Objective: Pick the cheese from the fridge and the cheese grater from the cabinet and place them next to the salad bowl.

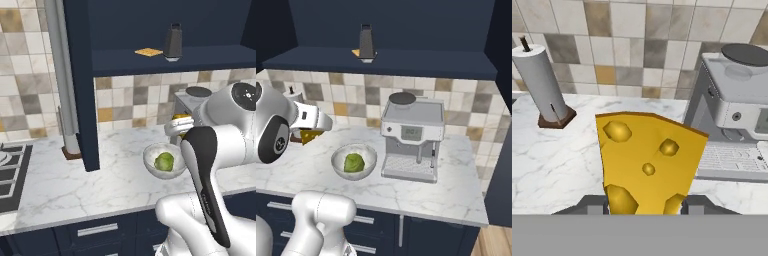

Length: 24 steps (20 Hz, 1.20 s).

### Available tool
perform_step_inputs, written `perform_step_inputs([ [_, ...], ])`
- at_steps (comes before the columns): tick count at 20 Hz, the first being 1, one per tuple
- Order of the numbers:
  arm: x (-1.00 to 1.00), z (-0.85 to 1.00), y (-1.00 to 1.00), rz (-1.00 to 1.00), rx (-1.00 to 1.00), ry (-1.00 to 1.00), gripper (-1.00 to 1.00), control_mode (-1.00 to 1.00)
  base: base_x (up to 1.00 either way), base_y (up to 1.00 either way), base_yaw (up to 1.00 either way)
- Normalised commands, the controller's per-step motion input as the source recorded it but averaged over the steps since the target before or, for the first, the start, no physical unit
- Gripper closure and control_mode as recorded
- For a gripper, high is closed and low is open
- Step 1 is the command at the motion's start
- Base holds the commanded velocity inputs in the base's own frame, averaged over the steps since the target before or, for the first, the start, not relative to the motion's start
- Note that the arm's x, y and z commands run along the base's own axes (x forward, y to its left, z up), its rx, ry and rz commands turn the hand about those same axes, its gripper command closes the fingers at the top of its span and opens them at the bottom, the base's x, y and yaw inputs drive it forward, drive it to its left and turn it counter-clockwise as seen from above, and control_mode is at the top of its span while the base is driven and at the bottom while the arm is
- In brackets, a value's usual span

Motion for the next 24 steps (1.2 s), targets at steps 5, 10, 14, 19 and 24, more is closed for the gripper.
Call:
perform_step_inputs([
  [5,0.0,0.0,0.0,0.0,0.0,0.0,1.0,1.0,0.11,0.0,0.02],
  [10,0.0,0.0,0.0,0.0,0.0,0.0,1.0,1.0,0.0,0.0,0.0],
  [14,0.0,0.0,0.0,0.0,0.0,0.0,1.0,1.0,0.0,0.0,0.0],
  [19,0.0,0.0,0.0,0.0,0.0,0.0,1.0,1.0,0.0,0.0,0.0],
  [24,0.0,-0.01,0.01,0.0,-0.02,0.0,1.0,-1.0,-0.01,0.0,0.0],
])
